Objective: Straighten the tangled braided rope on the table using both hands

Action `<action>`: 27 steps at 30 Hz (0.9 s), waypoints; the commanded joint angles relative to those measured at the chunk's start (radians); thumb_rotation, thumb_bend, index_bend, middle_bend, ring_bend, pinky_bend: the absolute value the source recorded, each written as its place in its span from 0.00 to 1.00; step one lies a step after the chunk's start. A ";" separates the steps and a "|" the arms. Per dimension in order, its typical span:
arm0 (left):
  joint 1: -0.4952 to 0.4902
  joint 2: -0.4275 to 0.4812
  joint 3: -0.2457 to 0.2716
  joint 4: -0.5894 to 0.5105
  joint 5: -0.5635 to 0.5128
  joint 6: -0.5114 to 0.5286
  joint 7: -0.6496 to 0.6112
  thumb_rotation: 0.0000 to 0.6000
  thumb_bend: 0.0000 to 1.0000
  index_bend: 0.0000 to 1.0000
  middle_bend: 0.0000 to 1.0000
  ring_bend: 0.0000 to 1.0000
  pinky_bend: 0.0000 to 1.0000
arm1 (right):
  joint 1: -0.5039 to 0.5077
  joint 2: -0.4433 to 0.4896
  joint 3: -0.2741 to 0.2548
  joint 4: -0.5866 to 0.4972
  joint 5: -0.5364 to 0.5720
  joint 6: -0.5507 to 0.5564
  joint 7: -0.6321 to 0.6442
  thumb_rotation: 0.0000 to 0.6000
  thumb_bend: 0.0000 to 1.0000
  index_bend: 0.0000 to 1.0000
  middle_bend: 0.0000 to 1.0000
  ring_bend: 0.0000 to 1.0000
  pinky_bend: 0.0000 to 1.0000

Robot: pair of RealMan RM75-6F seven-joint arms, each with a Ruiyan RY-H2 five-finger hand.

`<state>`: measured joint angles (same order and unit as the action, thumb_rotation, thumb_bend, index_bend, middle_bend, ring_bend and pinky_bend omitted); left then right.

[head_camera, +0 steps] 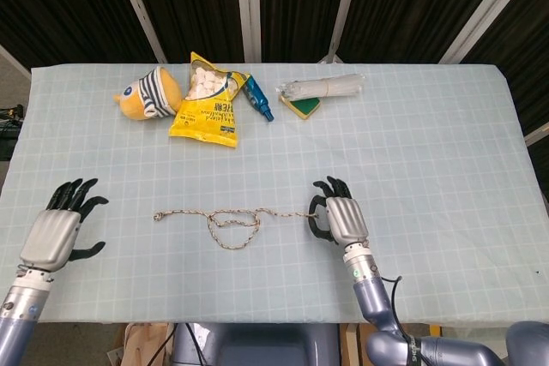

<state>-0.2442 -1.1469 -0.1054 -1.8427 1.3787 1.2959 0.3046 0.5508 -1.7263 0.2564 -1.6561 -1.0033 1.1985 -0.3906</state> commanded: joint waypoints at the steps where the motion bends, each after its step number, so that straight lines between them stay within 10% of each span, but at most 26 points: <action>1: -0.083 -0.098 -0.077 -0.024 -0.129 -0.050 0.130 1.00 0.29 0.37 0.10 0.00 0.00 | -0.003 0.011 0.002 -0.013 0.001 0.004 0.003 1.00 0.52 0.61 0.21 0.00 0.00; 16: -0.263 -0.346 -0.167 0.049 -0.559 -0.062 0.444 1.00 0.42 0.48 0.14 0.00 0.00 | -0.014 0.054 0.000 -0.030 0.009 0.002 0.025 1.00 0.52 0.61 0.21 0.00 0.00; 27: -0.324 -0.452 -0.143 0.129 -0.640 -0.019 0.515 1.00 0.44 0.50 0.14 0.00 0.00 | -0.017 0.069 -0.004 -0.022 0.010 -0.005 0.046 1.00 0.52 0.61 0.21 0.00 0.00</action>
<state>-0.5625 -1.5918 -0.2518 -1.7209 0.7438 1.2725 0.8152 0.5342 -1.6584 0.2532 -1.6785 -0.9929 1.1936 -0.3450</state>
